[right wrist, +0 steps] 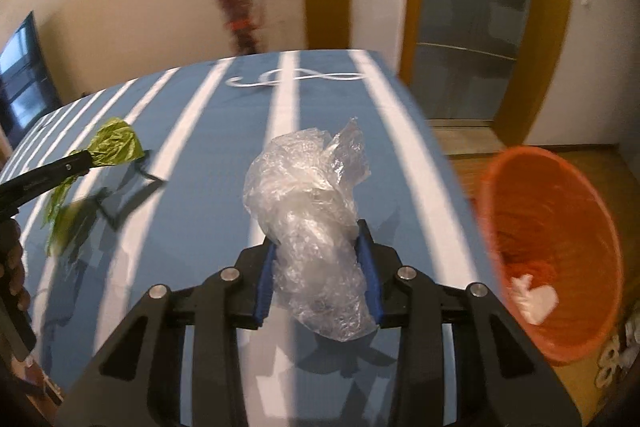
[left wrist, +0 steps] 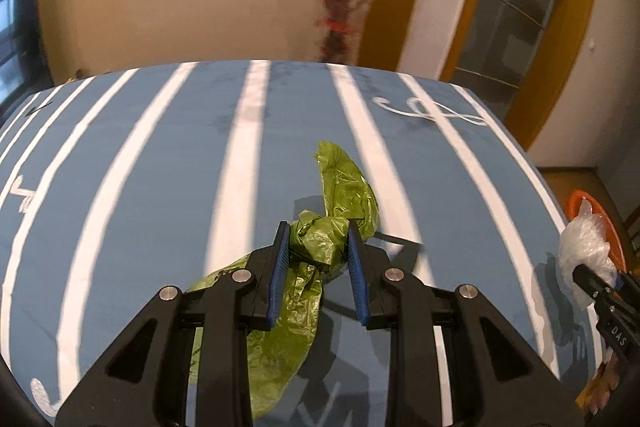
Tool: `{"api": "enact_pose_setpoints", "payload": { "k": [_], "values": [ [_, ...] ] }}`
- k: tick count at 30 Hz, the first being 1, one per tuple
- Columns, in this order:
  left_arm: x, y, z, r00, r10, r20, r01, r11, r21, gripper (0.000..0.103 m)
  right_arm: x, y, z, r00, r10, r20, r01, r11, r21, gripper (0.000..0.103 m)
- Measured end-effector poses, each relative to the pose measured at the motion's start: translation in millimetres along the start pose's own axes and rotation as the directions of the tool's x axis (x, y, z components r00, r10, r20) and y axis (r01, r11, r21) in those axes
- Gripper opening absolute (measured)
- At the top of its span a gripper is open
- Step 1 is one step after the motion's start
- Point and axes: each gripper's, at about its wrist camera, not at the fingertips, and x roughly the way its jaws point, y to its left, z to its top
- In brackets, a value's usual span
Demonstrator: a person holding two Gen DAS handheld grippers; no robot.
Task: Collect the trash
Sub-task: 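Carry the green bag and clear bag over the orange basket with both tools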
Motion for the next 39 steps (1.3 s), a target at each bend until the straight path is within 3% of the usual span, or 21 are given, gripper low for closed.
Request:
{"api": "enact_pose_setpoints", "payload": {
  "k": [10,20,39],
  "values": [
    [4,-89,-6,0.994,-0.103,-0.038,0.106,0.989,0.104,0.027,-24,-87,-22,0.987,-0.161,0.008,0.159,0.981,0.116,0.037],
    [3,-168,-17,0.975,-0.209,-0.072,0.219,0.960,0.177,0.027,-42,-155,-37,0.957,-0.290,0.015,0.281,0.939,0.198,0.037],
    [-6,-294,-29,0.904,-0.407,-0.133,0.427,0.877,0.221,0.027,-62,-229,-48,0.956,-0.290,0.046,0.258,0.904,0.341,0.037]
  ]
}}
